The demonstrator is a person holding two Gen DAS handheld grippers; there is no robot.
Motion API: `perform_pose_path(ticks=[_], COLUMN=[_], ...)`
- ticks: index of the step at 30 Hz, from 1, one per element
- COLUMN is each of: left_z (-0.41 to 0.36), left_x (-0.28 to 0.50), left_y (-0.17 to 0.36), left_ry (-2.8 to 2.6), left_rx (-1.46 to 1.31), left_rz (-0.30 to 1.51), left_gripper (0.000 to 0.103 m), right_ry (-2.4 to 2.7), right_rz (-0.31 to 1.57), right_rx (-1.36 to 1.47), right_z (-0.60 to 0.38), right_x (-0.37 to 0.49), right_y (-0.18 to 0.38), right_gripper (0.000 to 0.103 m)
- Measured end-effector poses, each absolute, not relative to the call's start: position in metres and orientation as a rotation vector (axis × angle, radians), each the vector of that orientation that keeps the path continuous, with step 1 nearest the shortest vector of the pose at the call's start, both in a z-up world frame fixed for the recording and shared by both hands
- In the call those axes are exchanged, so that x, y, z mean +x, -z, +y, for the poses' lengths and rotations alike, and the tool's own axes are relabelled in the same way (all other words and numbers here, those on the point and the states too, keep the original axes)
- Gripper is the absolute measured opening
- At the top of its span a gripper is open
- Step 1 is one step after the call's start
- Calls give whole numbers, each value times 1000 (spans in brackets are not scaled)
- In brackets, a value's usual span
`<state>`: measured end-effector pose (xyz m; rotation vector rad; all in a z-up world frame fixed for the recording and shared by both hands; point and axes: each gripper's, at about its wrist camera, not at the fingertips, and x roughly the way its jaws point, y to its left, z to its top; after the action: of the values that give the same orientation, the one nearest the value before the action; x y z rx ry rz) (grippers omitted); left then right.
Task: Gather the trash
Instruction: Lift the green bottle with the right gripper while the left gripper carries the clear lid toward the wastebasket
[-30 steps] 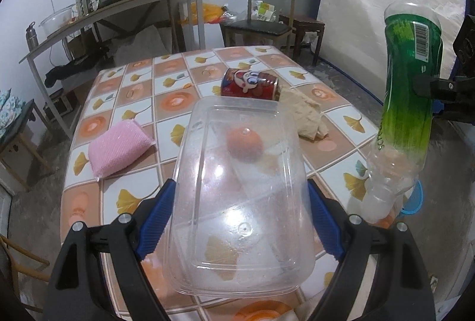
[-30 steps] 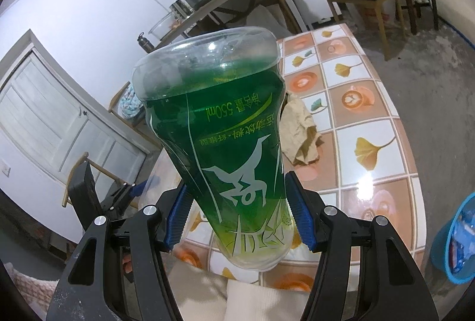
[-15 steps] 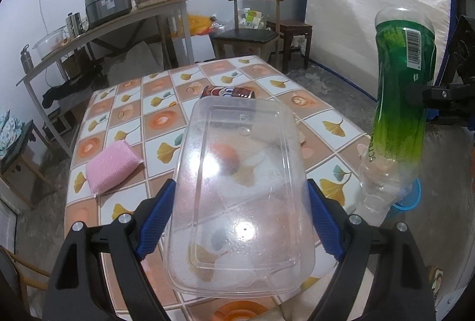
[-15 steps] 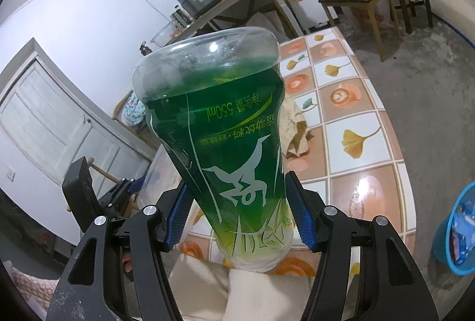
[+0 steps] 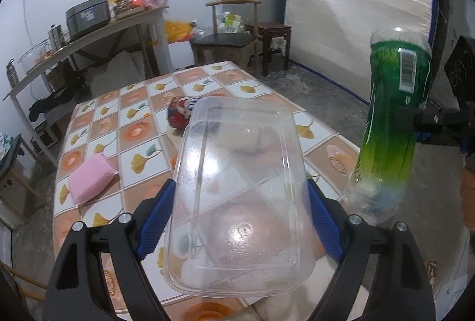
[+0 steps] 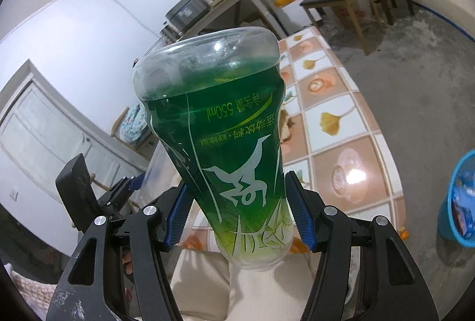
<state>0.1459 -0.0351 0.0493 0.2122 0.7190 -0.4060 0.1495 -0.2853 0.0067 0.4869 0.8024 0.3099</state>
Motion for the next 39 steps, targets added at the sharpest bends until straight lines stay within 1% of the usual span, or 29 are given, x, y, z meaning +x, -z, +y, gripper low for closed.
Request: perform_pose_path(ticks=[4,11,20,33,39], left_z=[-44,-72,-114,-191,-242], left_x=[145,148,147,149,161], left_y=[-51,-49,-47,-32,-28], left_ry=[438,481,529,645,746], left_rx=[219,265,296,346,328], left_rz=[711,751,758,813,862], left_gripper=[83,83,83,83,83], right_ry=[-263,-229,-207,-155,-49], right_rz=[780,723,687,658,640], right_rx=[530,632,685,764,764], right_z=[-297,-321,-349,-386,-426], right_x=[135,115,95,62,35], right_y=[1,16,17,30,20], right_gripper=[58,58,58,58,58])
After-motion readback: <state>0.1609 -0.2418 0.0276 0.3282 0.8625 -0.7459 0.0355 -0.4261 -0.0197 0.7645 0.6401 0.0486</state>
